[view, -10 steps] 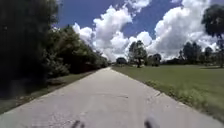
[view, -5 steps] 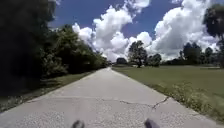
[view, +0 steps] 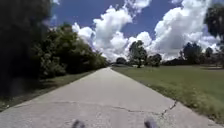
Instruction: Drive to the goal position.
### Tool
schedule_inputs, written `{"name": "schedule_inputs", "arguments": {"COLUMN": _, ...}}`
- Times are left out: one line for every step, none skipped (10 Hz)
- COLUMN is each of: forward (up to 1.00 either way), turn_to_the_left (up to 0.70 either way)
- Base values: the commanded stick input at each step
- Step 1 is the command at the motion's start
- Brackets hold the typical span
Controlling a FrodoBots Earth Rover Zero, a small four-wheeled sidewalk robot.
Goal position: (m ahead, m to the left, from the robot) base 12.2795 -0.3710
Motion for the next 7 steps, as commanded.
{"name": "schedule_inputs", "arguments": {"forward": 0.50, "turn_to_the_left": 0.00}}
{"name": "schedule_inputs", "arguments": {"forward": 0.50, "turn_to_the_left": 0.00}}
{"name": "schedule_inputs", "arguments": {"forward": 0.50, "turn_to_the_left": 0.00}}
{"name": "schedule_inputs", "arguments": {"forward": 0.50, "turn_to_the_left": 0.00}}
{"name": "schedule_inputs", "arguments": {"forward": 0.50, "turn_to_the_left": 0.00}}
{"name": "schedule_inputs", "arguments": {"forward": 0.50, "turn_to_the_left": 0.00}}
{"name": "schedule_inputs", "arguments": {"forward": 0.50, "turn_to_the_left": 0.00}}
